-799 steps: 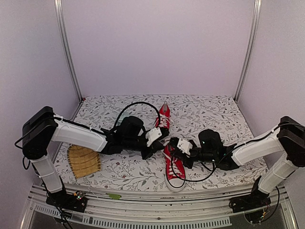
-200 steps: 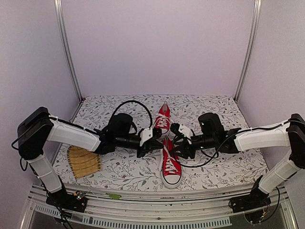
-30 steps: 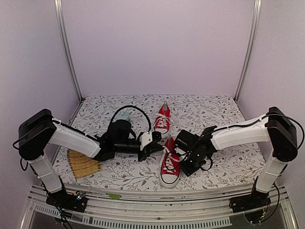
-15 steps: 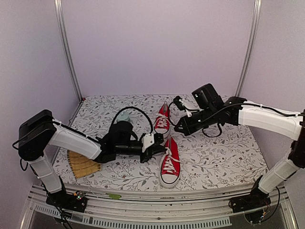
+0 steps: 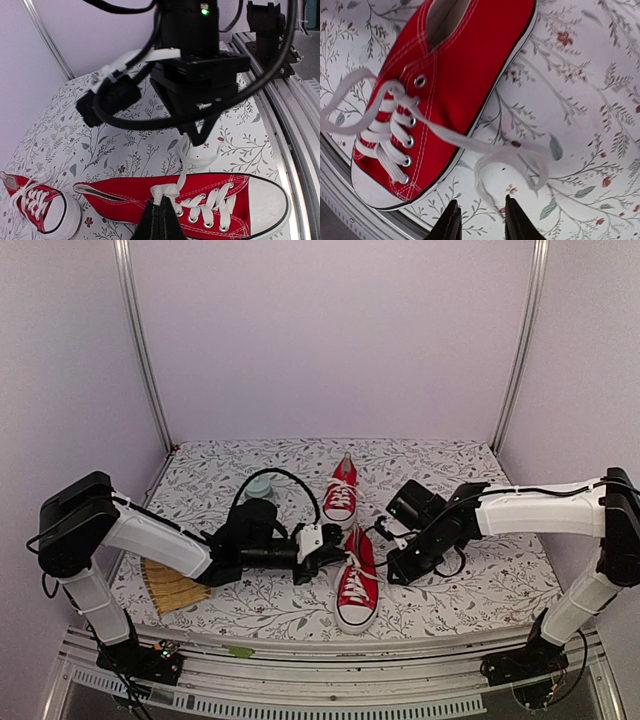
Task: Tie the shoes
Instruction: Pick up the half-tied shoelace from the center of the board, then place the half-tied shoelace at the center of the board, then pass from the left arm to the right
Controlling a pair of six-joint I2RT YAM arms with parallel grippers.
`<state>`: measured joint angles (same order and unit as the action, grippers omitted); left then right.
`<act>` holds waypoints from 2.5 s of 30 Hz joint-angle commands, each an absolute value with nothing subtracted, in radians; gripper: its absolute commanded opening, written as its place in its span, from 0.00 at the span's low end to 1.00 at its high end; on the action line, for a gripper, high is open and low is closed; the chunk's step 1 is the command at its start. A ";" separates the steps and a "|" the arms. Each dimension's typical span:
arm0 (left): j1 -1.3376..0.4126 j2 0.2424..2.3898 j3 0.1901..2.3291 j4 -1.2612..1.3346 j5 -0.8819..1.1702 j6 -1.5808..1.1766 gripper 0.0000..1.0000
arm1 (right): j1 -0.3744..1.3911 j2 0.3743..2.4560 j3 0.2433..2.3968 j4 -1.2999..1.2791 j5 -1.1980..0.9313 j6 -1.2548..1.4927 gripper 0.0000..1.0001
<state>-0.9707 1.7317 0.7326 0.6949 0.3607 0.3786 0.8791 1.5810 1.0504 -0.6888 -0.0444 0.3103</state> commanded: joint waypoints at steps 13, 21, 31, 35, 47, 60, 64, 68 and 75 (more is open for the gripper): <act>-0.984 1.705 0.714 0.713 0.357 0.384 0.00 | 0.958 1.779 1.045 -0.668 0.004 0.348 0.35; -0.984 1.710 0.719 0.713 0.353 0.388 0.00 | 0.950 1.678 1.056 -0.703 0.052 0.345 0.01; -1.002 1.706 0.703 0.760 0.354 0.376 0.00 | 0.811 1.630 1.300 -0.413 -0.265 0.198 0.01; -1.013 1.694 0.685 0.781 0.348 0.368 0.00 | 0.821 1.791 1.488 -0.358 -0.376 0.182 0.00; -1.016 1.667 0.644 0.840 0.323 0.351 0.00 | 0.883 1.952 1.661 -0.449 -0.397 0.166 0.36; -1.015 1.680 0.644 0.867 0.288 0.296 0.00 | 0.810 1.607 1.255 -0.352 -0.449 0.071 0.42; -1.013 1.684 0.649 0.867 0.285 0.294 0.00 | 0.810 1.477 1.015 -0.170 -0.426 0.038 0.41; -1.011 1.690 0.656 0.865 0.282 0.293 0.00 | 0.833 1.434 0.881 -0.018 -0.403 0.024 0.42; -1.010 1.692 0.663 0.852 0.278 0.296 0.00 | 0.907 1.481 0.814 0.103 -0.371 -0.090 0.42</act>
